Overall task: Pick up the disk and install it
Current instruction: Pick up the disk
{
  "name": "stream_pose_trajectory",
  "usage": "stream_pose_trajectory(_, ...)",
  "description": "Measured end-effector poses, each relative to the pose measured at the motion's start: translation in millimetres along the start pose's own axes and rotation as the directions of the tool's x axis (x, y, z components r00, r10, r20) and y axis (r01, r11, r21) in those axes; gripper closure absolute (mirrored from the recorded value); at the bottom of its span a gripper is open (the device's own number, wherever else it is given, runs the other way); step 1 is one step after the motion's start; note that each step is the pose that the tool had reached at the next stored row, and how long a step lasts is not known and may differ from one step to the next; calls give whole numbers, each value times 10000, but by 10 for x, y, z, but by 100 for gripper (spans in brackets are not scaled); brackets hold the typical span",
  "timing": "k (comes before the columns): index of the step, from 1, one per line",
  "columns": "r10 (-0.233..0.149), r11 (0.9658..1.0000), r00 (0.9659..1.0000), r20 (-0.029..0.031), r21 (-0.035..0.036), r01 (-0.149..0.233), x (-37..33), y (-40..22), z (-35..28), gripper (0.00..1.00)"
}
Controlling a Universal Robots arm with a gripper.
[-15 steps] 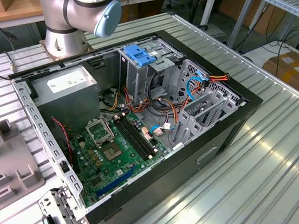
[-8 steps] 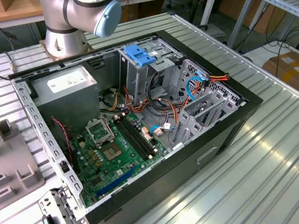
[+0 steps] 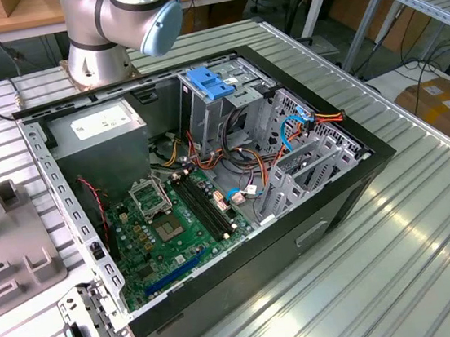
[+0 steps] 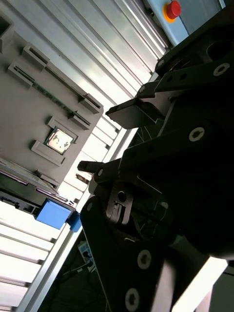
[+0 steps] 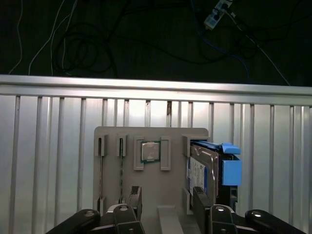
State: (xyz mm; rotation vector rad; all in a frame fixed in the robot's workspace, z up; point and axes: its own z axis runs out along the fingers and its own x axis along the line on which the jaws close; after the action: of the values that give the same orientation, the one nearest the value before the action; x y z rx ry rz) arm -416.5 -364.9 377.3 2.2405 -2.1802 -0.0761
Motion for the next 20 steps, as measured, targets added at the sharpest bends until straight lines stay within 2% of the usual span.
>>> stream_pose_trajectory(20,0,10000,10000,0,0,0,-125,-5,42,46)
